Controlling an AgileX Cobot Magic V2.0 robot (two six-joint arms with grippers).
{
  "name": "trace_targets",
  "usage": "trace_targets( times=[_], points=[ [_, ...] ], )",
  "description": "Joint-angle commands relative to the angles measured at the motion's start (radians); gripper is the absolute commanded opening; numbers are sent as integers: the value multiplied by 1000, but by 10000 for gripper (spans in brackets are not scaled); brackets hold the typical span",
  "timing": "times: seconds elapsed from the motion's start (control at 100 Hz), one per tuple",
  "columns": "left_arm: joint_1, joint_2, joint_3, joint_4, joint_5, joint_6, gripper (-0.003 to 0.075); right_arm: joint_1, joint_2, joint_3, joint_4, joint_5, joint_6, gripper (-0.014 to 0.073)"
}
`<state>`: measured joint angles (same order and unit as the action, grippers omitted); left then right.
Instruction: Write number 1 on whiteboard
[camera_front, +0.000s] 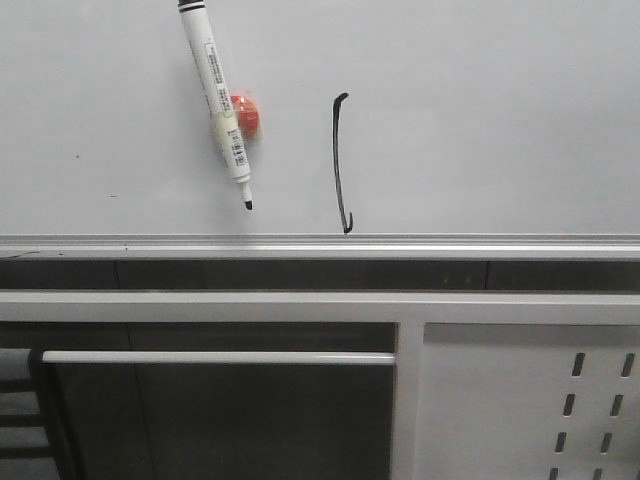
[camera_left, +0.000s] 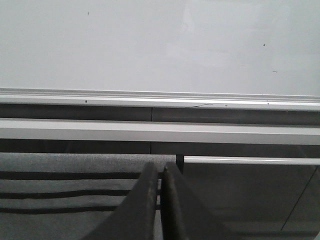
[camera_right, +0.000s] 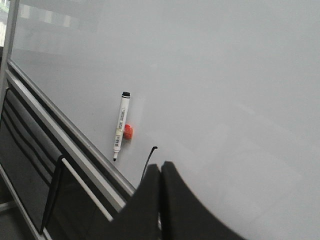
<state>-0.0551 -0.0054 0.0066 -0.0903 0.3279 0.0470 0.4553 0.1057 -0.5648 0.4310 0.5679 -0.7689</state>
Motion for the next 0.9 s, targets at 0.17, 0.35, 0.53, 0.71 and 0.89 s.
trace_targets(
  times=[0.17, 0.35, 0.53, 0.71, 0.89],
  points=[
    [2, -27, 21, -14, -51, -11, -18, -8, 13, -18, 6, -75, 0, -70],
    [2, -27, 21, -14, -51, -11, -18, -8, 13, -18, 6, -75, 0, -70],
    [2, -27, 21, -14, -51, -11, -18, -13, 13, 16, -49, -109, 0, -70],
    [2, -27, 21, -14, -51, -11, -18, -104, 13, 155, -201, -275, 231, -70],
    [2, -27, 21, -14, -51, -11, -18, -264, 13, 313, -481, -293, 625, -70]
  ],
)
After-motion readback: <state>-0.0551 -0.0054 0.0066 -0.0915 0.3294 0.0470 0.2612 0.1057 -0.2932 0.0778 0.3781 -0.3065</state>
